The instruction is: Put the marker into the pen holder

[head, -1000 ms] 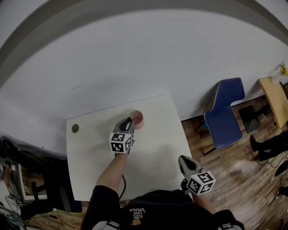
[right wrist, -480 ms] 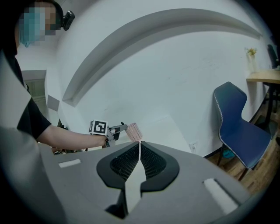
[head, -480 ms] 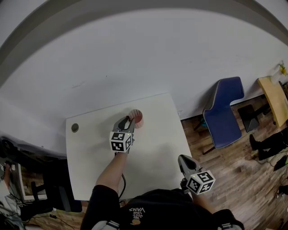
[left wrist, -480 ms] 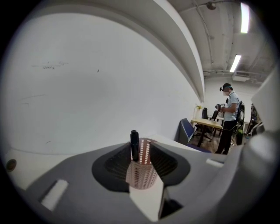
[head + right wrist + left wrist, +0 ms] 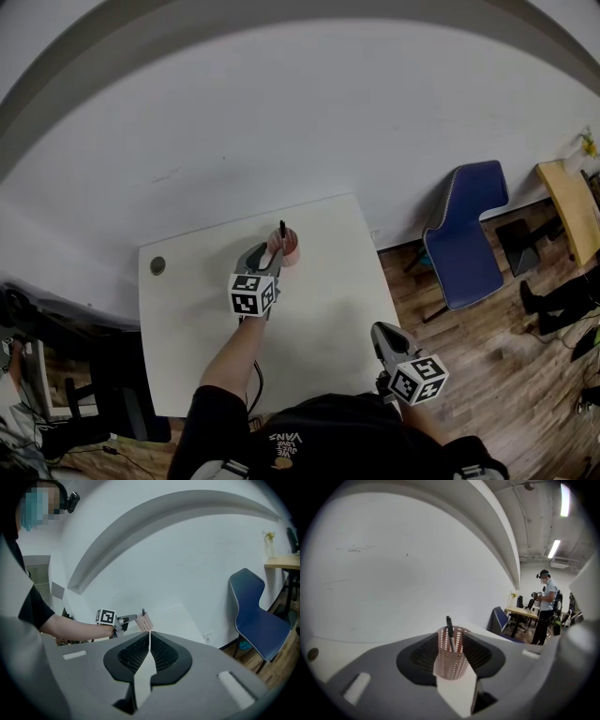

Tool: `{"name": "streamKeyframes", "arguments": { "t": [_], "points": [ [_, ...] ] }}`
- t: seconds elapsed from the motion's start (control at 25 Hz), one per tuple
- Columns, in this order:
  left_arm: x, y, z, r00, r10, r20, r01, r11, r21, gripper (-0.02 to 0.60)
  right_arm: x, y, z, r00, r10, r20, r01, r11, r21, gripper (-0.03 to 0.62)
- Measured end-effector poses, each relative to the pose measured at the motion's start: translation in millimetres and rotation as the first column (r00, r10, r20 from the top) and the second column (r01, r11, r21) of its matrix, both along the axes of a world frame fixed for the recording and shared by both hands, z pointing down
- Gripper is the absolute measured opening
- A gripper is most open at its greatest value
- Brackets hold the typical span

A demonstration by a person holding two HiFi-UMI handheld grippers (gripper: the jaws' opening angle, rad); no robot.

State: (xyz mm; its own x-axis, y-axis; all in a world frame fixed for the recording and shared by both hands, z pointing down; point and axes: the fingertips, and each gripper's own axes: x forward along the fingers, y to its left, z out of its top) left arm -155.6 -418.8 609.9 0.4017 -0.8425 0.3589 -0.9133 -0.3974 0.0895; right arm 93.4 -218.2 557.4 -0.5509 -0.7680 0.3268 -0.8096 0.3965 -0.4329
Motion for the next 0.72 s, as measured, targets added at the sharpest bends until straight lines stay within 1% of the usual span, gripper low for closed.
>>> {"name": "streamKeyframes", "arguments": {
  "t": [0.4, 0.64, 0.72],
  "points": [
    [-7, 10, -4, 1.000, -0.002, -0.026, 0.002, 1.000, -0.003, 0.169, -8, 7, -4, 1.000, -0.011, -0.001, 0.011, 1.000, 0.006, 0.002],
    [-12, 18, -19, 0.999, 0.006, -0.051, -0.004, 0.999, 0.034, 0.166, -16, 13, -8, 1.000, -0.019, -0.005, 0.019, 1.000, 0.017, 0.002],
    [-12, 24, -28, 0.998, 0.013, -0.068, -0.010, 0.999, 0.054, 0.131, -20, 16, -10, 1.000, -0.023, -0.006, 0.023, 0.999, 0.022, 0.002]
  ]
}}
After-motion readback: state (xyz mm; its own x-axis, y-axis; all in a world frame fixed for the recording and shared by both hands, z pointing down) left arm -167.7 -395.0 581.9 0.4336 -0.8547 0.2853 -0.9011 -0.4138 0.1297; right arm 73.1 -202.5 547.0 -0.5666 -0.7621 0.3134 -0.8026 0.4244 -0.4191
